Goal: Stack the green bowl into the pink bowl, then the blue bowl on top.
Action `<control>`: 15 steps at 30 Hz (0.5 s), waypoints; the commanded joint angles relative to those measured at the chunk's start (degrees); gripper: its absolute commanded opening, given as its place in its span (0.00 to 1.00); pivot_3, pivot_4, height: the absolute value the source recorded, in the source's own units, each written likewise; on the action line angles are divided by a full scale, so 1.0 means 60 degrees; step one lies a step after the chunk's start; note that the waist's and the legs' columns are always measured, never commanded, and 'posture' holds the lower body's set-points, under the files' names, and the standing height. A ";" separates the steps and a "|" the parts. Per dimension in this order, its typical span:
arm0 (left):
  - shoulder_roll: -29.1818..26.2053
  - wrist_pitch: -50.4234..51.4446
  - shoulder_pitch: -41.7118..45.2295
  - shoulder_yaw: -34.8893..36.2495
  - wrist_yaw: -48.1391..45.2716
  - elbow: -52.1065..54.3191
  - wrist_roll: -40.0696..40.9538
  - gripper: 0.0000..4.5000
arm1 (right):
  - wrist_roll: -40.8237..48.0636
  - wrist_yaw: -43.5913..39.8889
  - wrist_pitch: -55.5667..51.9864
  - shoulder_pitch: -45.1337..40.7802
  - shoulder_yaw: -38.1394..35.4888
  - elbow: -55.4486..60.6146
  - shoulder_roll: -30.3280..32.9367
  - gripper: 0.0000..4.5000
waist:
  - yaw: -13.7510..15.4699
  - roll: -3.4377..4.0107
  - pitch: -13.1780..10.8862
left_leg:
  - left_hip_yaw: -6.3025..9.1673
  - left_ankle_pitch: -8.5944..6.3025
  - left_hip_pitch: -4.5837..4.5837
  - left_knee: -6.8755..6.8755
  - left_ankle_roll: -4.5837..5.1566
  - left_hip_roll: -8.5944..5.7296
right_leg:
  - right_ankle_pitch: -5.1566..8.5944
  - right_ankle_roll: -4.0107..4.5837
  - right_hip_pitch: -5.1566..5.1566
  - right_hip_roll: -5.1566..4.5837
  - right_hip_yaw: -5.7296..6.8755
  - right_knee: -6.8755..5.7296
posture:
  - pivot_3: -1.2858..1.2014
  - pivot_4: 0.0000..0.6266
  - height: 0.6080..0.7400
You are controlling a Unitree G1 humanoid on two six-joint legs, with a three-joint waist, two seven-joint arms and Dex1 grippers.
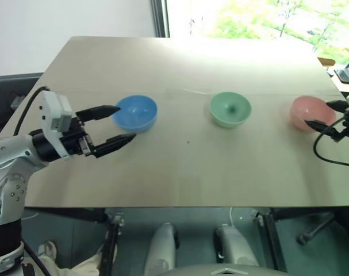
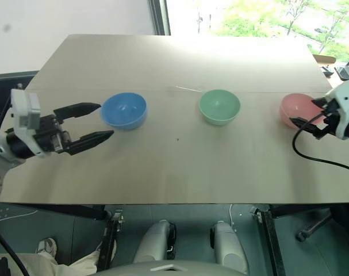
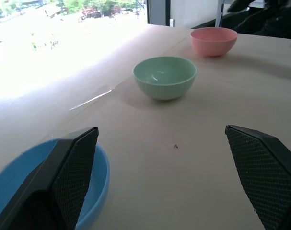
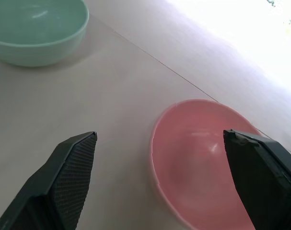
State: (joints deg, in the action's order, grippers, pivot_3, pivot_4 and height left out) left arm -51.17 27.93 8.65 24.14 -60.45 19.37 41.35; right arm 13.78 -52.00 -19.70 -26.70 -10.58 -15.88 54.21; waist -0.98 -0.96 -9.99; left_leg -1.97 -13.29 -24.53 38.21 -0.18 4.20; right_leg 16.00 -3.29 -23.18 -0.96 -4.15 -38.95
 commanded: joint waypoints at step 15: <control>0.0075 0.0790 -0.0077 0.0148 -0.0106 0.1380 0.2005 1.00 | -0.1799 0.0395 0.1047 -0.2385 0.1524 -0.3537 -0.0914 0.17 | 0.0003 0.0005 -0.0003 | -0.0005 0.0000 -0.0025 0.0001 0.0000 -0.0001 | -0.0001 0.0001 -0.0029 0.0000 -0.0005 -0.0006 | 0.52 0.24 1.00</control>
State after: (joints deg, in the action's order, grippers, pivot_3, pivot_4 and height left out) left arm -50.08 32.92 8.01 23.19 -60.73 26.39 51.98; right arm 3.03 -49.55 -14.58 -39.64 -0.64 -37.55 48.28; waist -0.96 -0.93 -10.01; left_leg -2.00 -13.29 -24.68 38.22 -0.18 4.20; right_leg 15.99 -3.28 -23.36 -0.97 -4.18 -38.99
